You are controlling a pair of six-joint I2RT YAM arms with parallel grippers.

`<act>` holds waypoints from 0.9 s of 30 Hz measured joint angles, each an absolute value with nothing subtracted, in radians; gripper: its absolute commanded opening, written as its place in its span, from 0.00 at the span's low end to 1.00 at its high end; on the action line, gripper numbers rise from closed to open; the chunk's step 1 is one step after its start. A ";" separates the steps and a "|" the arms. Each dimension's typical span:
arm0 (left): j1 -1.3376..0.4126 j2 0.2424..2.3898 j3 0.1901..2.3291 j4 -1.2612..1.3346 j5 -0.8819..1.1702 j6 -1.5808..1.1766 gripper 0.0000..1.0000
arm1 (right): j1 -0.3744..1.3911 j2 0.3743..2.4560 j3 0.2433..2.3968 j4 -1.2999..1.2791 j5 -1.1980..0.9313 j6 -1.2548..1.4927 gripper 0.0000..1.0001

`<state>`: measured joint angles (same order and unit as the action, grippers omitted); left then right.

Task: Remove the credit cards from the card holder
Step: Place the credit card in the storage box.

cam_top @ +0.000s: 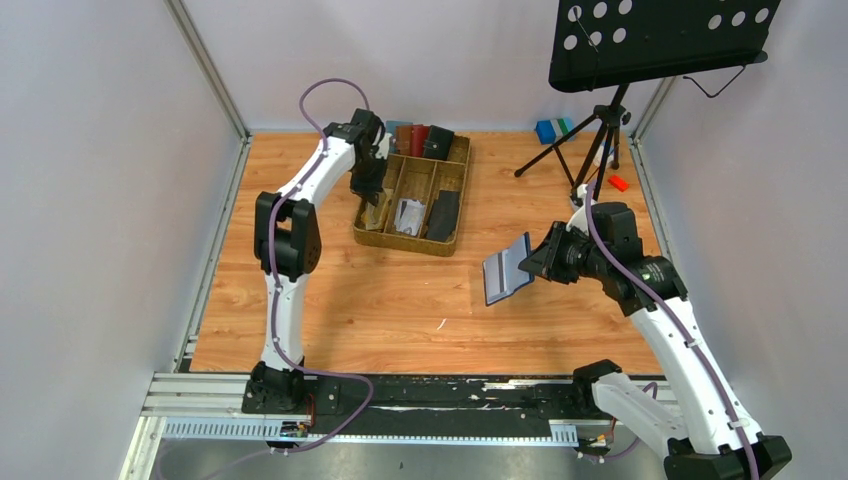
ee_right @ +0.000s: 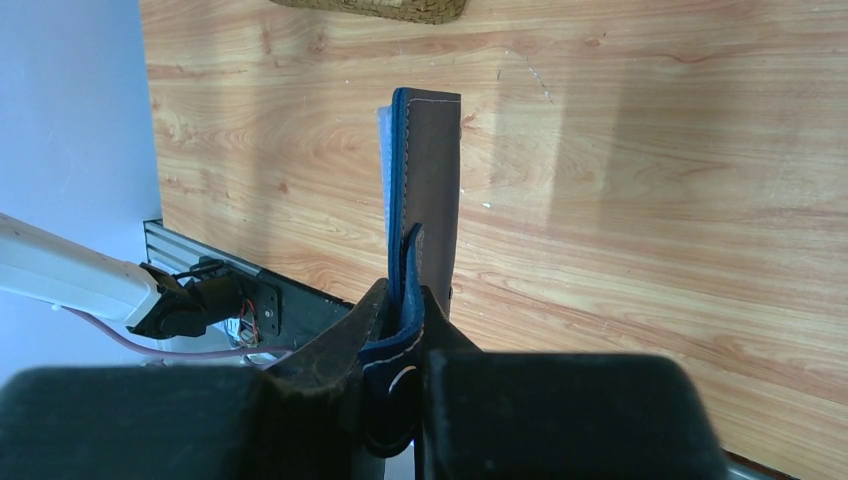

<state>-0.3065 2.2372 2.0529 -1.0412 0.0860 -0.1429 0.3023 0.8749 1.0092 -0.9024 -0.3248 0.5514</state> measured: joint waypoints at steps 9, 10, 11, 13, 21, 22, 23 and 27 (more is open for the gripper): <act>-0.288 2.238 2.053 -1.036 0.070 -0.131 0.35 | 0.300 0.879 1.009 -0.902 -0.323 0.551 0.00; -0.288 2.238 2.053 -1.037 0.069 -0.130 0.35 | 0.300 0.879 1.009 -0.902 -0.323 0.551 0.00; -0.288 2.238 2.053 -1.038 0.067 -0.131 0.36 | 0.300 0.879 1.009 -0.902 -0.323 0.551 0.00; -0.288 2.238 2.057 -1.046 0.060 -0.131 0.36 | 0.300 0.880 1.009 -0.902 -0.323 0.551 0.00; -0.288 2.210 2.118 -1.093 0.032 -0.128 0.45 | 0.300 0.881 1.009 -0.894 -0.342 0.560 0.00; -0.288 2.192 2.118 -1.100 0.033 -0.128 0.45 | 0.300 0.881 1.009 -0.888 -0.350 0.567 0.00; -0.288 2.170 2.115 -1.104 0.037 -0.131 0.45 | 0.300 0.881 1.008 -0.878 -0.358 0.574 0.00; -0.288 2.009 2.001 -1.075 0.081 -0.159 0.48 | 0.300 0.880 0.979 -0.809 -0.405 0.613 0.00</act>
<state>-0.2878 2.0094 2.0006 -1.0752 0.0811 -0.1589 0.2996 0.8799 0.9787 -0.8093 -0.4053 0.6132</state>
